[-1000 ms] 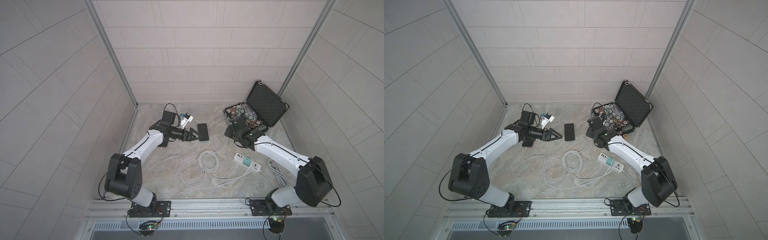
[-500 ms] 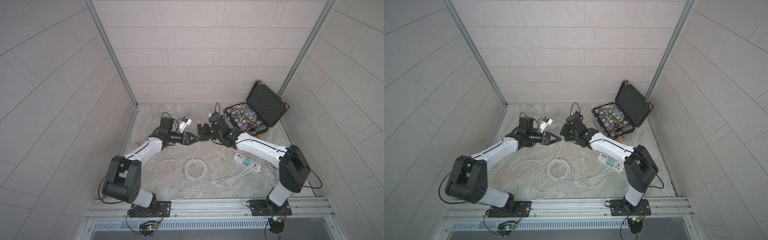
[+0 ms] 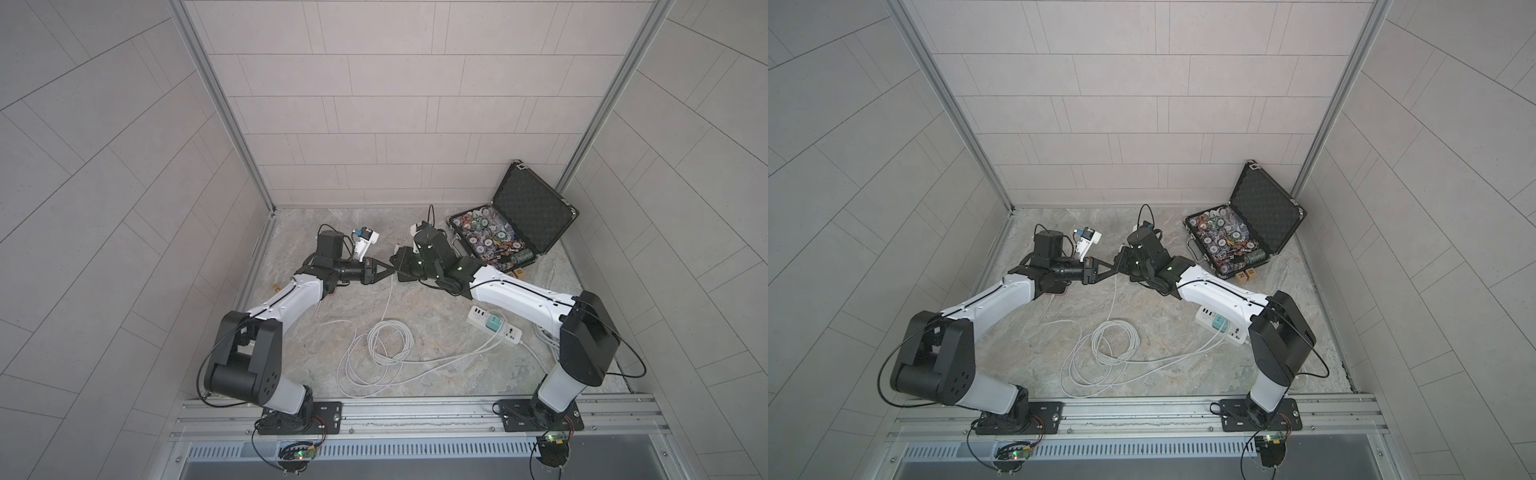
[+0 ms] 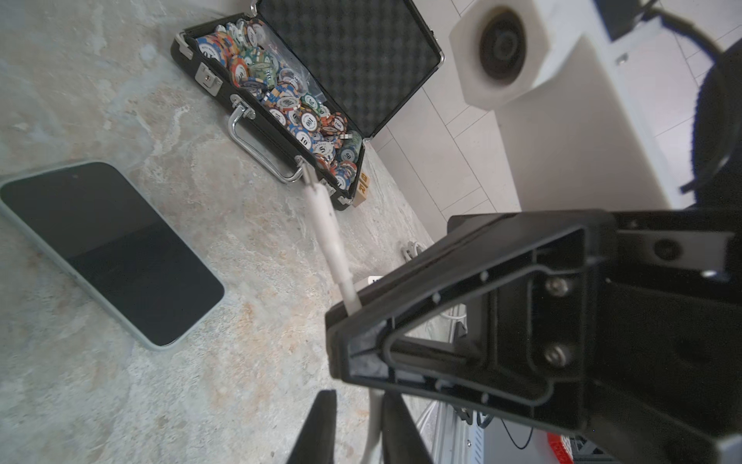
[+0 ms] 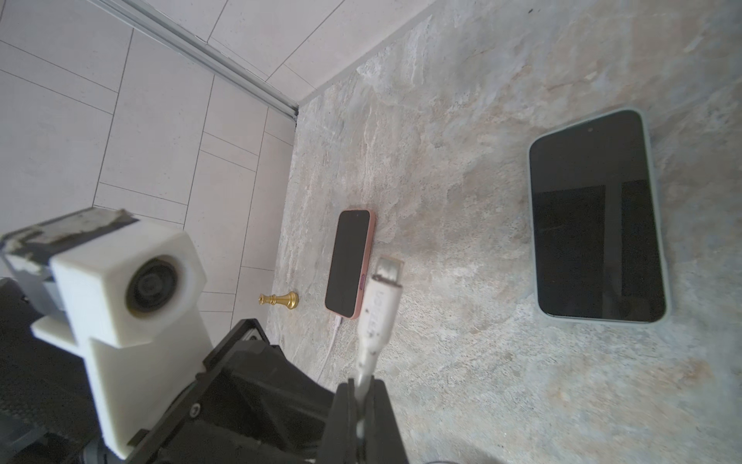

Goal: Plug the charging cable into the phone
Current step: Pick up the charging cable from the center of the board.

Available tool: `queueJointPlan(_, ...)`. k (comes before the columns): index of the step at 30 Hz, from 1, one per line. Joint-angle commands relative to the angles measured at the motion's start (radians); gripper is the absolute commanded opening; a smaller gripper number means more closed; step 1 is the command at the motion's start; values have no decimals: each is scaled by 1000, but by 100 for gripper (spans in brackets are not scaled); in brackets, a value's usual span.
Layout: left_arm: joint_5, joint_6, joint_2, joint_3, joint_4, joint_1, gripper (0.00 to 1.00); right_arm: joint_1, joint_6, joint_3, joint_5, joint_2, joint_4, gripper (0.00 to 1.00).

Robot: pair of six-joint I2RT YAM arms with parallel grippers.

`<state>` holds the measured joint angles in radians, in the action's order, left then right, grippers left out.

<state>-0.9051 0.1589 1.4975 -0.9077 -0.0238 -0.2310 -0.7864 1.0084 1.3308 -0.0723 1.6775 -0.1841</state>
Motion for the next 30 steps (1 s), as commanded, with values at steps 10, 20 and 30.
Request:
queueJointPlan(10,-40,3,20,-14,-2,-9,0,-13,-127,37,0,-30,38,22)
queueJointPlan(20,-173,271,13,-19,-235,-7,0,44,-427,-65,-131,-244,20,36)
queueJointPlan(30,-270,652,27,170,-1005,-9,0,138,-462,-506,-454,-487,499,40)
